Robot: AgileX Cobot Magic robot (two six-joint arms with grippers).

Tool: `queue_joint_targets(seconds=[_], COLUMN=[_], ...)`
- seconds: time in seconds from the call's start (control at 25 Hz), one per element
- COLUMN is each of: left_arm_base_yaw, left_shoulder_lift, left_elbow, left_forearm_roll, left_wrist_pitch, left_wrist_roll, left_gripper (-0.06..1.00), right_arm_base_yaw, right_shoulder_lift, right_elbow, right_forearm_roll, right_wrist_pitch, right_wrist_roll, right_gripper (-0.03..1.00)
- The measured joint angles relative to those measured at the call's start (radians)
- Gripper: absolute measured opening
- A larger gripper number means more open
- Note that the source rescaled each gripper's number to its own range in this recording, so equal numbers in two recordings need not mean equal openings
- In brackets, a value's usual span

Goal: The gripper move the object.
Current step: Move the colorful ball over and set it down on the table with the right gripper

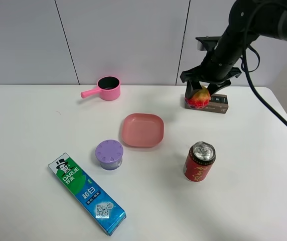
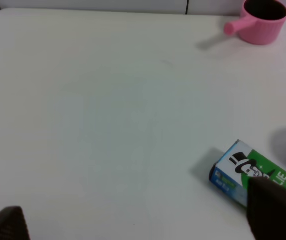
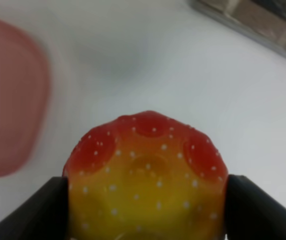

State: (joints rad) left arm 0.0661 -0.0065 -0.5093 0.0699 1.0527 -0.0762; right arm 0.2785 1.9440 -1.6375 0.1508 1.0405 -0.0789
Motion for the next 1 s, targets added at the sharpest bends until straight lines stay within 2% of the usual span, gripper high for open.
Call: queue_joint_targets(seconds=[0.28, 0.56, 0.76, 1.0], left_arm_base_yaw=[0.0, 0.0, 0.0, 0.0], left_shoulder_lift=[0.0, 0.0, 0.0, 0.0], left_elbow=[0.0, 0.0, 0.0, 0.0], left_forearm_roll=[0.0, 0.0, 0.001, 0.001], left_wrist_pitch=[0.0, 0.0, 0.0, 0.0], left_wrist_roll=[0.0, 0.0, 0.0, 0.0], left_gripper=[1.0, 1.0, 1.0, 1.0], right_arm_base_yaw=[0.149, 0.25, 0.29, 0.297], right_shoulder_lift=[0.008, 0.127, 0.198, 0.269], right_elbow=[-0.163, -0.298, -0.316, -0.317], right_forearm_roll=[-0.012, -0.049, -0.057, -0.081], right_wrist_pitch=[0.028, 0.167, 0.171, 0.172], right_wrist_roll=[-0.004, -0.007, -0.007, 0.004], right_gripper=[0.0, 0.0, 0.0, 0.0])
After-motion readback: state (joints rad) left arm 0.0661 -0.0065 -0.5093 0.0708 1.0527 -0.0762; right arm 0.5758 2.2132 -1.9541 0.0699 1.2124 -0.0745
